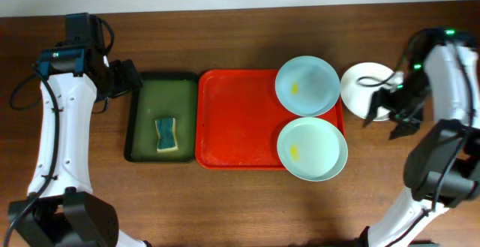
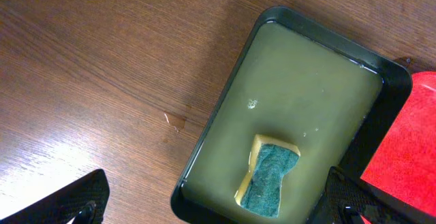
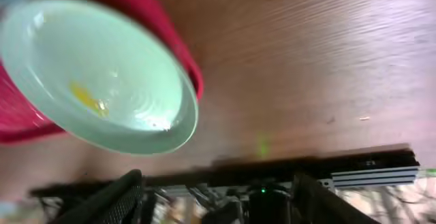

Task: Clean dirty plates on tray and stack at the side
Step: 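Move the right gripper to the lower light-blue plate rim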

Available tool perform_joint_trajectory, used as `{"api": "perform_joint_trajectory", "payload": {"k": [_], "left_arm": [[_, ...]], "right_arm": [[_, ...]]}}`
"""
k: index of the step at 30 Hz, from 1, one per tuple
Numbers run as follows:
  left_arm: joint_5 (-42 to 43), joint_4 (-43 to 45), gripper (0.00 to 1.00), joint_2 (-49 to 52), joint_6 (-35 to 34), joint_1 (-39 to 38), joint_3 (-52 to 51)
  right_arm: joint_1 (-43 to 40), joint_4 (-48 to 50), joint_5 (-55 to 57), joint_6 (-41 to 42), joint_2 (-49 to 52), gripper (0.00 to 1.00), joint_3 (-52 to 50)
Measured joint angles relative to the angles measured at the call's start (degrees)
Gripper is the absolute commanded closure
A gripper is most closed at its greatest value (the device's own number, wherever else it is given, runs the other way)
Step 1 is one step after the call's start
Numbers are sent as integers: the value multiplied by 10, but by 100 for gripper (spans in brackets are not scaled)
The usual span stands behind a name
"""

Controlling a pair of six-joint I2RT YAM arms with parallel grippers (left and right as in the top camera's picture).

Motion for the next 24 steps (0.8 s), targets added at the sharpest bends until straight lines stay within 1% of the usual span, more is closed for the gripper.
{"api": "perform_joint_trajectory", "payload": {"k": [2, 4, 6, 7, 8, 9, 11, 12, 13, 14, 15, 16, 21, 24], "left_arm": [[0, 0, 1, 0, 0, 0, 0], [0, 0, 0, 0, 0, 0, 0], [0, 0, 0, 0, 0, 0, 0], [0, 0, 1, 0, 0, 0, 0], [0, 0, 1, 0, 0, 0, 0], [0, 0, 1, 0, 0, 0, 0], [0, 0, 0, 0, 0, 0, 0], [0, 0, 1, 0, 0, 0, 0], [0, 0, 1, 0, 0, 0, 0], [0, 0, 0, 0, 0, 0, 0], [0, 0, 0, 0, 0, 0, 0], [0, 0, 0, 0, 0, 0, 0], [0, 0, 1, 0, 0, 0, 0], [0, 0, 1, 0, 0, 0, 0]], "right_arm": [[34, 1, 0, -4, 0, 30, -37], [69, -1, 19, 13, 0, 30, -85], [92, 17, 63, 57, -8, 28, -124], [110, 52, 93, 89, -26, 27, -165], [121, 70, 106, 105, -44, 21, -187], [132, 100, 115, 118, -65, 2, -205], [146, 138, 119, 137, -115, 1, -242], [148, 158, 110, 143, -130, 5, -259], [148, 163, 108, 144, -132, 28, -264], [148, 186, 95, 145, -132, 67, -287], [148, 206, 90, 146, -131, 92, -308], [148, 218, 87, 146, -132, 94, -322], [148, 273, 80, 148, -131, 92, -336], [148, 286, 78, 148, -131, 85, -339]]}}
